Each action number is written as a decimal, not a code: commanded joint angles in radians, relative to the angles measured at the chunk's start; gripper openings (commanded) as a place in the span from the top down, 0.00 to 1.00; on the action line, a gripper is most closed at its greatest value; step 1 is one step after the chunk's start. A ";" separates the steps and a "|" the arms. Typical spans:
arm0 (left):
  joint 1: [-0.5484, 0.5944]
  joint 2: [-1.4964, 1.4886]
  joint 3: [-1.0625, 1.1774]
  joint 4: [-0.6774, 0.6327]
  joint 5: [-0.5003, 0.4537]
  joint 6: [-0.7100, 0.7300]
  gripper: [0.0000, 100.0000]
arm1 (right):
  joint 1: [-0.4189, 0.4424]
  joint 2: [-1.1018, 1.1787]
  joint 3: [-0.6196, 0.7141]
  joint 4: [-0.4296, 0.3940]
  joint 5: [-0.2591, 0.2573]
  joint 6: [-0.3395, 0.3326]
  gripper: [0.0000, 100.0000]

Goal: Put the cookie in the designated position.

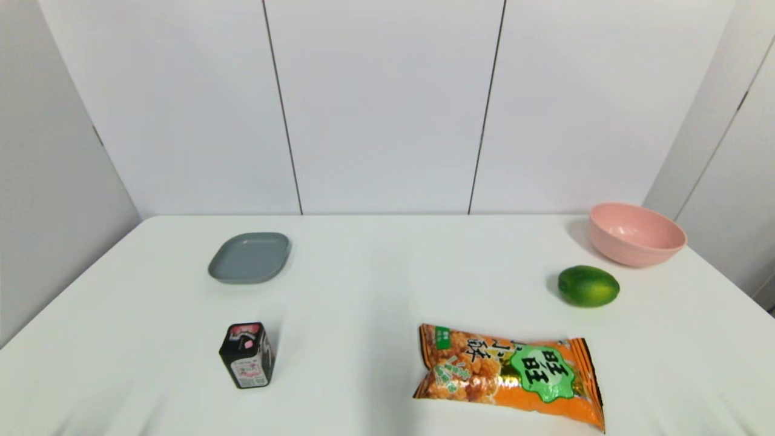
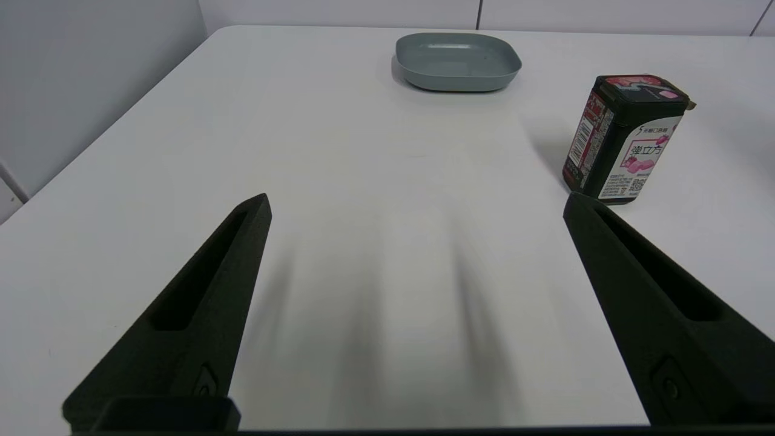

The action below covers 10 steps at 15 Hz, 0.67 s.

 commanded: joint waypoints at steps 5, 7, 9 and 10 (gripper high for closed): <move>0.000 0.004 0.000 0.001 0.000 -0.002 0.00 | -0.001 0.000 0.002 -0.001 0.000 0.000 0.00; 0.002 0.124 -0.081 -0.006 0.000 -0.015 0.00 | 0.000 0.000 0.002 -0.001 0.000 0.000 0.00; 0.000 0.274 -0.204 -0.017 -0.032 0.009 0.00 | 0.000 0.000 0.002 -0.001 0.000 0.000 0.00; 0.000 0.377 -0.261 -0.057 -0.072 0.046 0.00 | -0.001 0.000 0.002 -0.001 0.000 0.000 0.00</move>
